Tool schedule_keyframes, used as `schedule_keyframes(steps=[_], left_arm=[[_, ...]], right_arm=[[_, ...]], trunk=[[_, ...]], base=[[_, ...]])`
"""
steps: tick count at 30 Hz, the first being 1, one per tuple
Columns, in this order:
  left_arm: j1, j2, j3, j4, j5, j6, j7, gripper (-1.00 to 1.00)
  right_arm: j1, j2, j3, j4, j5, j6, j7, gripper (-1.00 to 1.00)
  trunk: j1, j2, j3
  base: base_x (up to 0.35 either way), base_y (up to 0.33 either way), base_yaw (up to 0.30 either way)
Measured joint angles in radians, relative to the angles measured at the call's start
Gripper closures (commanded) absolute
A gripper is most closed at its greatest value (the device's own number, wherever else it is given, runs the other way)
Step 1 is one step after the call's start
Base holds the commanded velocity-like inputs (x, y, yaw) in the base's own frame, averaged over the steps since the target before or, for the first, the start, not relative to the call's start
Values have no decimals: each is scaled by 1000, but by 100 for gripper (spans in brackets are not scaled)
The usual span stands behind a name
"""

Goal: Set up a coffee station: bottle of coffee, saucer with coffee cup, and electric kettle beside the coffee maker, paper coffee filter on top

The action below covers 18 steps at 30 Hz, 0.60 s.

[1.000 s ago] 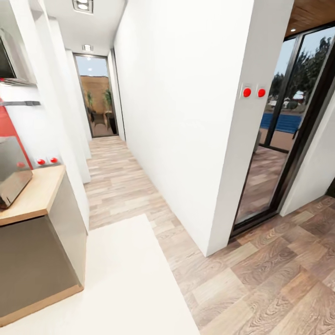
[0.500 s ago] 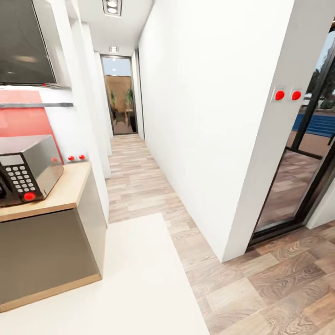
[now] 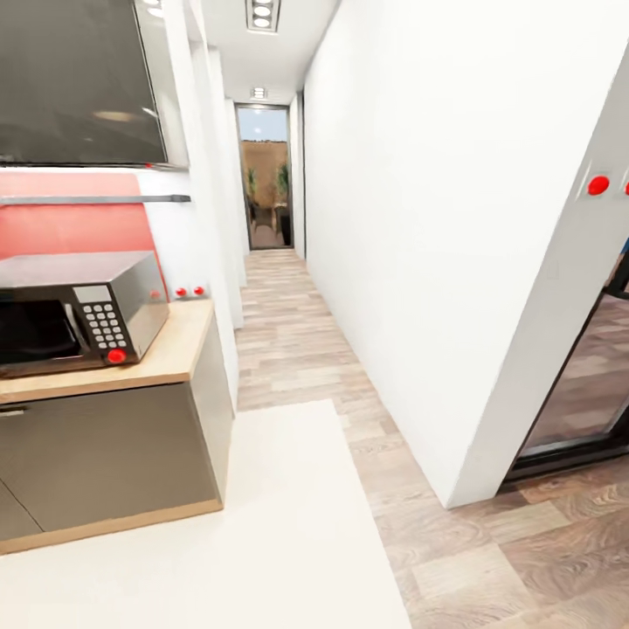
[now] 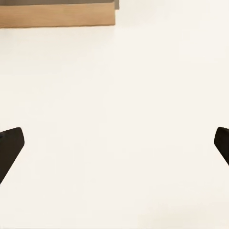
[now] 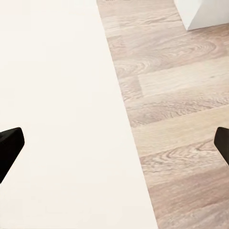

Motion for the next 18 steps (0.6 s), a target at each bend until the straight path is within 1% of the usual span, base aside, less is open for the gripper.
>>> schedule_keyframes(steps=[18], left_arm=[[-1,0,1,0,2,0,0,-100]], right_arm=[[0,0,2,0,0,0,0,-100]], trunk=[[-69,126,43]], base=[[0,0,272]])
